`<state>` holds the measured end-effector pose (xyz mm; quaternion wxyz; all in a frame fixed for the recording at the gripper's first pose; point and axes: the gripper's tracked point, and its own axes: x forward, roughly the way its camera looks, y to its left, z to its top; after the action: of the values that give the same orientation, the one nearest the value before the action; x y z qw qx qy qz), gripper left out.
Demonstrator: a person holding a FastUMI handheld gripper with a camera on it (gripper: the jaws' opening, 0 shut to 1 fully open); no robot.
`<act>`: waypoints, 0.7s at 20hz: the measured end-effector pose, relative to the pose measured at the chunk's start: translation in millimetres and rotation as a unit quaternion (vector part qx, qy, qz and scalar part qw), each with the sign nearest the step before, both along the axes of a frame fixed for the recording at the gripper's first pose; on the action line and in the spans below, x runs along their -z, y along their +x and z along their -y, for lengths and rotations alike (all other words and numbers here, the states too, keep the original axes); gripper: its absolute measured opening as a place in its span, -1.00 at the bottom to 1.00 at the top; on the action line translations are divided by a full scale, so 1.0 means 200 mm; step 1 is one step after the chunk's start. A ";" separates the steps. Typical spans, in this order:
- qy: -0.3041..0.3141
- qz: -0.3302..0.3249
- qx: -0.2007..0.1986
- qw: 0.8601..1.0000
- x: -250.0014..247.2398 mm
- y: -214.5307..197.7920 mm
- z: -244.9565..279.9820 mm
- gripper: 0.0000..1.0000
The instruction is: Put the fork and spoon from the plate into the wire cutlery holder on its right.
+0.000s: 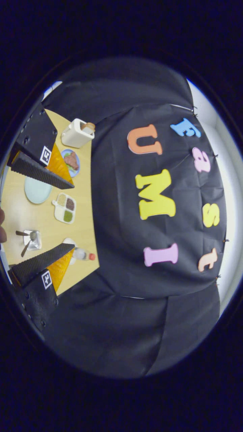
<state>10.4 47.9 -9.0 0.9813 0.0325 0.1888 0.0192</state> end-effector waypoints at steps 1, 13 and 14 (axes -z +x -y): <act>-0.009 0.028 -0.005 1.000 -0.08 0.00 -0.02 0.93; 0.001 0.122 -0.013 0.992 -0.35 -0.02 -0.15 0.92; -0.002 0.126 -0.013 0.992 -0.36 -0.02 -0.16 0.93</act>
<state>6.6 79.0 63.8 0.9970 0.0253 0.0642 0.0360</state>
